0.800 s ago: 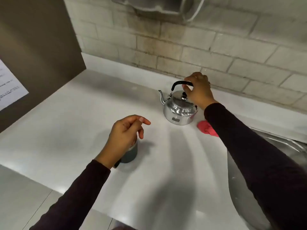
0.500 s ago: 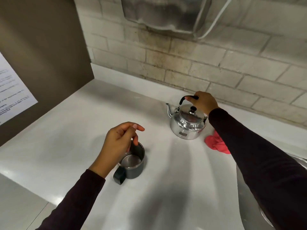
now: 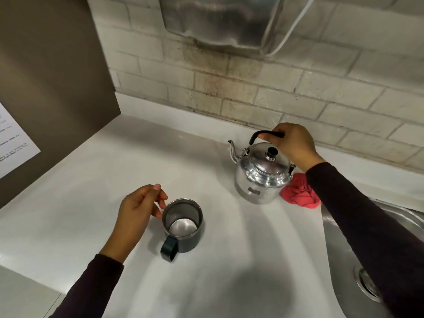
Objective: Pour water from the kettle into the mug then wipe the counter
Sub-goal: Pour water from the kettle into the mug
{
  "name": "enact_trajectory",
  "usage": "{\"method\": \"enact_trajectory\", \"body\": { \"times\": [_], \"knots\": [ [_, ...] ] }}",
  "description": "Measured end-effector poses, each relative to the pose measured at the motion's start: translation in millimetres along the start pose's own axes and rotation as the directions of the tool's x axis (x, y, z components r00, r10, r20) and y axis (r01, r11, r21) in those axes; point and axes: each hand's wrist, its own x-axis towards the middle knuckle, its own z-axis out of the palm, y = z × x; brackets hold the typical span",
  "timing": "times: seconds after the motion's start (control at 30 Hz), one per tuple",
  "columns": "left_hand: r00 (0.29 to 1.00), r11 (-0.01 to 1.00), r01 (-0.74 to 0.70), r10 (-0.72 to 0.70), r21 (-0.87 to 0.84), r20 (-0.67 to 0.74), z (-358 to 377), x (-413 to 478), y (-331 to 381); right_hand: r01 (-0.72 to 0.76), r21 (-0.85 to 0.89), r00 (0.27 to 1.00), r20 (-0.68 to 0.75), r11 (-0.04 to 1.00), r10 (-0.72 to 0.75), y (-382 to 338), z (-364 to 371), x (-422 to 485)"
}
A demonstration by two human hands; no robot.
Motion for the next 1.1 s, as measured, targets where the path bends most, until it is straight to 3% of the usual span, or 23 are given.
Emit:
{"method": "enact_trajectory", "body": {
  "times": [0.13, 0.3, 0.5, 0.67, 0.93, 1.1],
  "knots": [
    [0.996, 0.992, 0.087, -0.090, 0.094, 0.024, -11.3, -5.9, -29.4, 0.063, 0.077, 0.996, -0.067, 0.995, -0.058, -26.4, -25.4, -32.5],
    [0.984, 0.975, 0.125, -0.146, 0.185, 0.104, -18.0, -20.0, -60.8, 0.157, 0.056, 0.987, 0.016, 0.986, -0.158, -56.2, -47.0, -75.6],
    [0.962, 0.974, 0.150, -0.183, 0.172, 0.200, -8.8, -41.0, -78.6, 0.200, 0.100, 0.964, 0.156, 0.975, -0.214, -86.7, -61.4, -115.6],
    [0.921, 0.987, 0.155, -0.162, 0.048, 0.354, 6.7, -57.5, -82.5, 0.264, 0.103, 0.932, 0.227, 0.959, -0.281, -109.0, -66.8, -131.1],
    [0.926, 0.985, 0.107, -0.147, 0.131, 0.347, 17.2, -52.6, -109.2, 0.395, -0.141, 0.875, 0.357, 0.908, -0.326, -141.1, -73.4, -134.2],
    [0.925, 0.987, 0.126, -0.152, 0.097, 0.349, 19.5, -52.3, -115.4, 0.468, -0.285, 0.840, 0.438, 0.836, -0.321, -153.2, -73.1, -132.7]
  ]
}}
